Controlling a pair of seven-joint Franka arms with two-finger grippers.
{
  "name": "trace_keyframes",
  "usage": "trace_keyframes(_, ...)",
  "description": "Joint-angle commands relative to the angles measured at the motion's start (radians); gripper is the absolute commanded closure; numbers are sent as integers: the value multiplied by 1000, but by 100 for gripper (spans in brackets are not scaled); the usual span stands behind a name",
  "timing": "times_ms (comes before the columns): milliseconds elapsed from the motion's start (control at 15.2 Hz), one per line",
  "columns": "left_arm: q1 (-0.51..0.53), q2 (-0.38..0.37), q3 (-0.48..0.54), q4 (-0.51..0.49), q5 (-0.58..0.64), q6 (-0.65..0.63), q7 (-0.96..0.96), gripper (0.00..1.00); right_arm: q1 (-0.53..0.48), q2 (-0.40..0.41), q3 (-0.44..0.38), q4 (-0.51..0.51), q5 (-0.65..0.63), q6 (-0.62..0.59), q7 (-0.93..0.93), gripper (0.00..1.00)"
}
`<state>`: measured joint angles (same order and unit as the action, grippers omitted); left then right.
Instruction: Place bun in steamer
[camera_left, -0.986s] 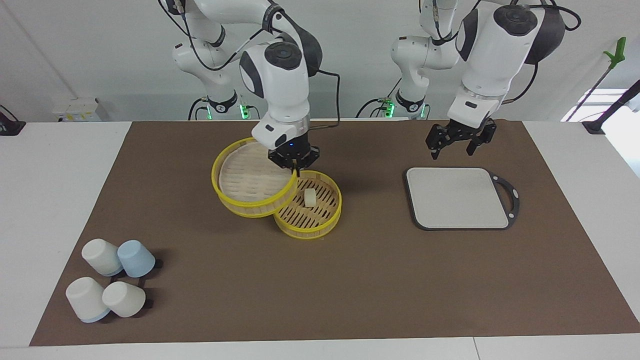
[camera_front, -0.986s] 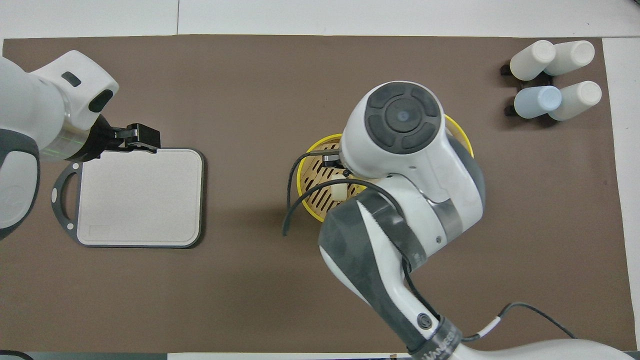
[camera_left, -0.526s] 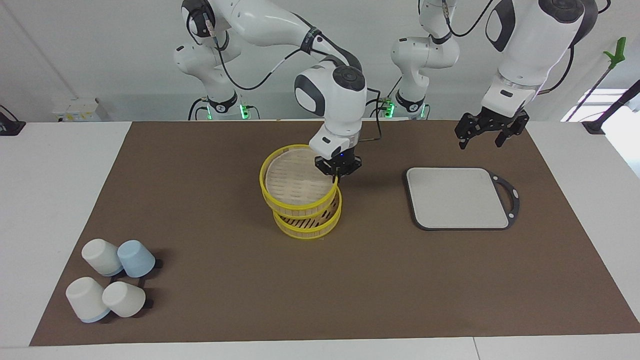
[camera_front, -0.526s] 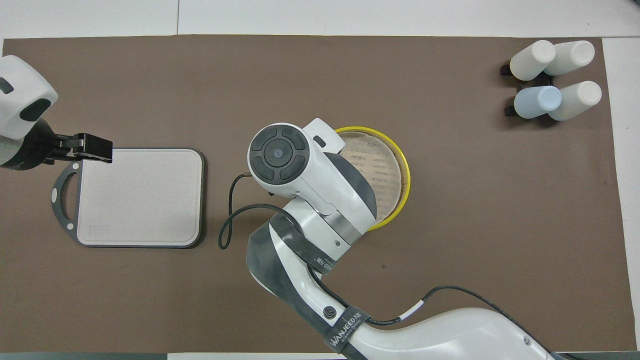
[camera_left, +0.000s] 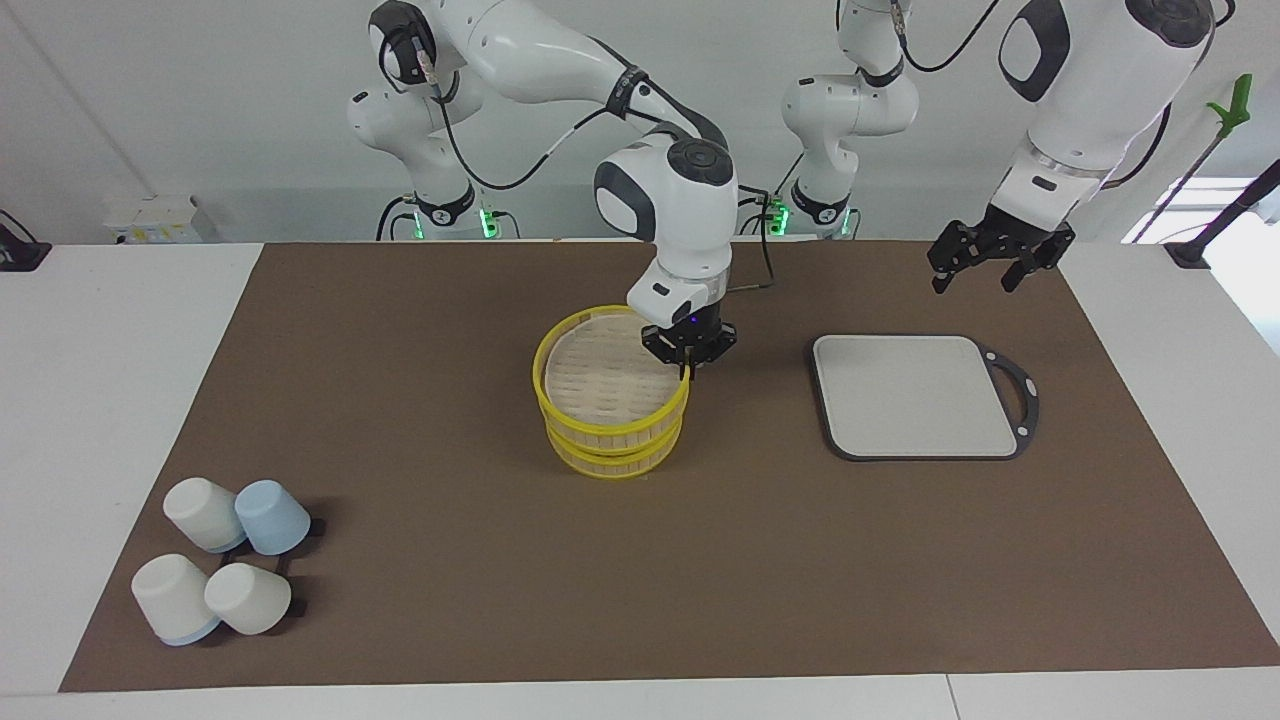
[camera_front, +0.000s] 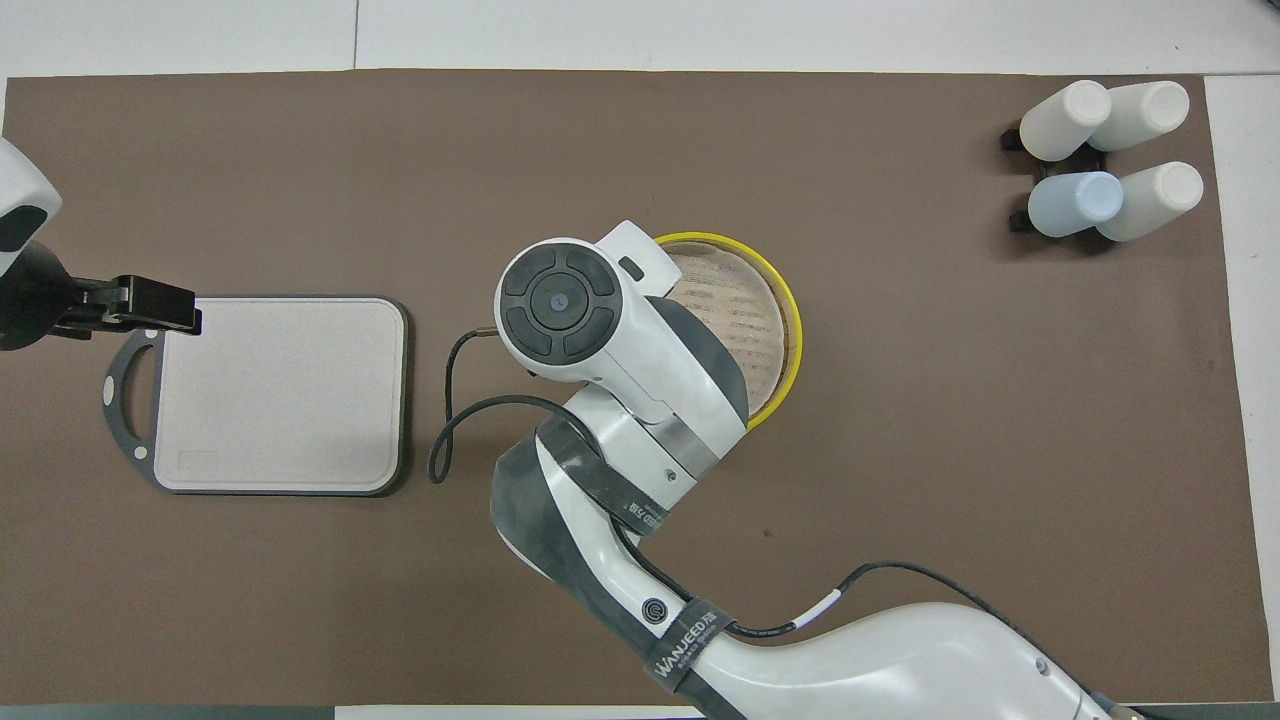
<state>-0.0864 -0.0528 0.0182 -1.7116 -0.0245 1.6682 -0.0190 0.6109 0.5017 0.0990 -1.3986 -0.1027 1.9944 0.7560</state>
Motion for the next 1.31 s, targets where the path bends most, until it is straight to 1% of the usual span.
trace_keyframes(0, 4, -18, -7, -19, -15, 2, 17, 0, 1, 6, 2, 7, -12, 9, 23, 100)
trace_keyframes(329, -1, -10, -15, -10, -8, -10, 17, 0, 0, 14, 2, -28, -18, 9, 23, 100)
trace_keyframes(592, -3, -10, -17, -9, -3, -13, 17, 0, 1, 24, 1, -25, -17, 17, 25, 100)
trace_keyframes(789, -4, -9, -21, -10, 34, -13, 17, 0, 7, 38, 2, -20, -17, 29, 25, 100)
trace_keyframes(1052, -4, -10, -24, -9, 31, -13, 17, 0, 10, 37, 1, -20, -20, 15, 25, 100)
trace_keyframes(1249, -4, -10, -24, -9, 31, -41, 19, 0, 10, 35, 1, -22, -18, 17, 25, 100)
